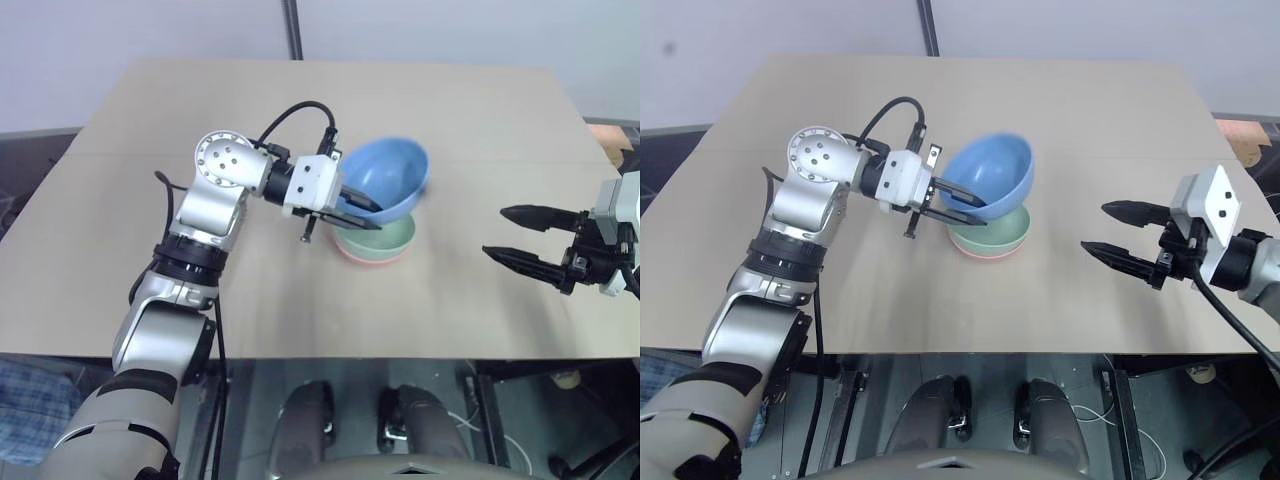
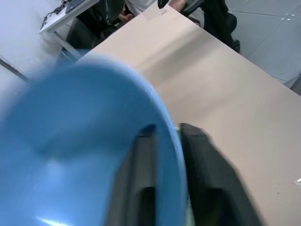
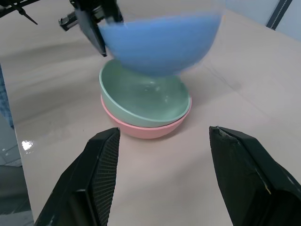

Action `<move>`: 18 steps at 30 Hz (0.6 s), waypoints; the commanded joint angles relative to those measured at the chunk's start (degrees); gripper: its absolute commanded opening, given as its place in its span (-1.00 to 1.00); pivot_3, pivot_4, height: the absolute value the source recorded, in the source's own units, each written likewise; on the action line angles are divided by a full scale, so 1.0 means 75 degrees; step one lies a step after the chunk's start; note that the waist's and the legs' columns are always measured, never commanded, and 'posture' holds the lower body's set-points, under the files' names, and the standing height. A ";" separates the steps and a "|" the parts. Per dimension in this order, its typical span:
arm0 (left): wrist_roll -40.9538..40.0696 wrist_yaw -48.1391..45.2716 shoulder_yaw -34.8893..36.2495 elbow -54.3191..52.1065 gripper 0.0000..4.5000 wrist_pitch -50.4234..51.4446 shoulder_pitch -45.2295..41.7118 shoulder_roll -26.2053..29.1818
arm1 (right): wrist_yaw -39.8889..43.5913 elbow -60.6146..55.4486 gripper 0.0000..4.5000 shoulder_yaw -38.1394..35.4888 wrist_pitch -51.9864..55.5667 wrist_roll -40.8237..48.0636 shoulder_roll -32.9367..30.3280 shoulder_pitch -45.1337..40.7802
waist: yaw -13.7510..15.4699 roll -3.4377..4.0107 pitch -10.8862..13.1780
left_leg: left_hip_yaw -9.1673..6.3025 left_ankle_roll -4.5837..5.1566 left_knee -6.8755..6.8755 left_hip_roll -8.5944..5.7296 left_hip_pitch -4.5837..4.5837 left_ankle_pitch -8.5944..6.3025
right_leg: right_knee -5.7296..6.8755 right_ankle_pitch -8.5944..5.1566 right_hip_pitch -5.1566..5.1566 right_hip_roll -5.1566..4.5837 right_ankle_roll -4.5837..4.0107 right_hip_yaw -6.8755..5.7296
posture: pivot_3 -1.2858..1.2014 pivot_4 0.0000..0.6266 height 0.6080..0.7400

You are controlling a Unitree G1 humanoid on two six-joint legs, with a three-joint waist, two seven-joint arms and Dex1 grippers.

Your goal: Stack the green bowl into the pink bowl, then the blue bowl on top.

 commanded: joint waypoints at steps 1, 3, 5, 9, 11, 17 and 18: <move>-0.0073 -0.0074 0.0114 -0.0043 0.11 -0.0073 -0.0164 0.0098 | -0.0017 -0.0198 0.47 -0.0275 -0.0109 0.0052 -0.0125 0.0081 | 0.0000 0.0000 0.0000 | 0.0000 0.0000 0.0001 -0.0001 0.0000 0.0000 | 0.0000 0.0000 0.0001 0.0000 0.0000 0.0001 | 0.03 -0.52 1.00; -0.0063 -0.0065 0.0143 -0.0040 0.44 -0.0122 -0.0143 0.0124 | -0.0020 -0.0199 0.47 -0.0269 -0.0125 0.0062 -0.0133 0.0096 | 0.0000 0.0000 0.0000 | 0.0000 0.0000 0.0001 -0.0001 0.0000 0.0000 | 0.0000 0.0000 0.0001 -0.0001 0.0000 0.0000 | 0.03 -0.52 1.00; -0.0082 -0.0032 0.0195 -0.0069 0.84 -0.0116 -0.0114 0.0153 | -0.0022 -0.0180 0.47 -0.0227 -0.0142 0.0060 -0.0140 0.0071 | -0.0001 0.0000 0.0000 | -0.0002 0.0000 0.0001 0.0000 0.0001 0.0000 | 0.0000 0.0000 0.0001 0.0000 0.0000 0.0000 | 0.03 -0.52 1.00; -0.0537 0.0282 0.0613 -0.0310 0.99 0.0741 -0.0013 0.0313 | 0.0011 -0.0100 0.47 -0.0154 -0.0181 0.0039 -0.0165 -0.0008 | -0.0005 0.0000 0.0000 | -0.0002 0.0000 0.0001 0.0001 0.0000 0.0000 | 0.0000 0.0000 0.0001 0.0000 0.0000 0.0000 | 0.03 -0.52 1.00; -0.0649 0.0571 0.0857 -0.0339 0.99 0.1194 0.0097 0.0461 | 0.0036 -0.0098 0.47 -0.0171 -0.0190 0.0046 -0.0169 0.0016 | -0.0011 0.0000 0.0000 | -0.0002 0.0000 0.0001 0.0002 0.0000 0.0000 | 0.0000 0.0000 0.0000 -0.0001 0.0000 0.0000 | 0.03 -0.52 1.00; -0.0284 0.1755 0.1637 -0.0130 0.99 0.1473 0.1191 0.1312 | 0.0101 0.0040 0.47 -0.0311 -0.0266 -0.0063 -0.0157 0.0214 | -0.0028 0.0001 -0.0001 | -0.0002 0.0000 -0.0001 0.0004 0.0005 0.0000 | 0.0001 0.0000 0.0001 -0.0001 0.0000 0.0004 | 0.03 -0.52 1.00; -0.0337 0.1911 0.1818 -0.0268 0.99 0.1635 0.1523 0.1481 | 0.0090 0.0097 0.47 -0.0351 -0.0304 -0.0098 -0.0135 0.0253 | -0.0025 0.0001 -0.0001 | -0.0002 0.0000 -0.0001 0.0004 0.0004 0.0000 | 0.0001 0.0000 0.0001 -0.0001 0.0000 0.0002 | 0.03 -0.52 1.00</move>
